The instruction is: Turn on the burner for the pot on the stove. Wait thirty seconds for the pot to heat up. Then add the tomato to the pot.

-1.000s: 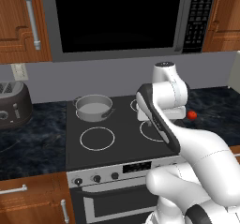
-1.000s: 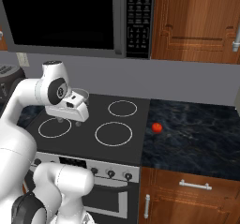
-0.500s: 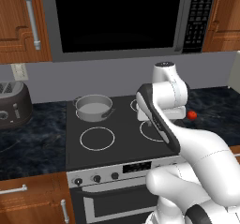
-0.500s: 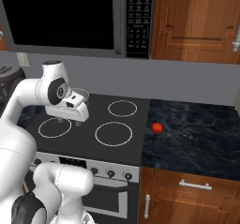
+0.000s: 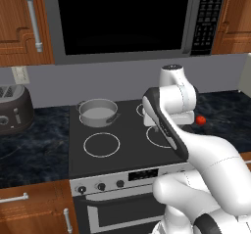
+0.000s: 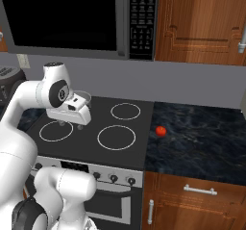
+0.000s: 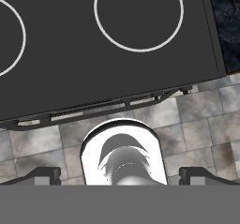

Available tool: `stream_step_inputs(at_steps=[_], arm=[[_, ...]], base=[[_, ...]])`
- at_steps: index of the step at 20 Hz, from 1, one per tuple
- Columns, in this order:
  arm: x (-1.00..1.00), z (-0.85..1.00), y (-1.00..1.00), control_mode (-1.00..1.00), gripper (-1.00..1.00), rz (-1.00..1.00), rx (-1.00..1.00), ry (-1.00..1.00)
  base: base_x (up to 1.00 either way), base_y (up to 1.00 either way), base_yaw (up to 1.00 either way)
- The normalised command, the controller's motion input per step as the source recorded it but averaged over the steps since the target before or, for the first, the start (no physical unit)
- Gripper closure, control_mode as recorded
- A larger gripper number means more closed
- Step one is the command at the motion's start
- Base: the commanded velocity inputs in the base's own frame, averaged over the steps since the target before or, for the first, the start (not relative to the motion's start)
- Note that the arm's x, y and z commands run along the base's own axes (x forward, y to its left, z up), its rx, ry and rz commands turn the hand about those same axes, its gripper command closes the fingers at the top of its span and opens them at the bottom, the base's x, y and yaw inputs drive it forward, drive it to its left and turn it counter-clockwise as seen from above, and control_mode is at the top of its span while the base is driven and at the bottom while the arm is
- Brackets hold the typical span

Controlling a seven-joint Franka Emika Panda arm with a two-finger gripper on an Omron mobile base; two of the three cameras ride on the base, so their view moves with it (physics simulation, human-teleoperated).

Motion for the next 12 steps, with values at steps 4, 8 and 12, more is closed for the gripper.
stream_step_inputs(at_steps=[4,8,12], arm=[[0.00,0.00,0.00,-1.00,-1.00,0.00,0.00,0.00],[0.00,0.00,0.00,-1.00,-1.00,0.00,0.00,0.00],[0.00,0.00,0.00,-1.00,-1.00,0.00,0.00,0.00]], base=[[0.00,0.00,0.00],[0.00,0.00,0.00],[0.00,0.00,0.00]])
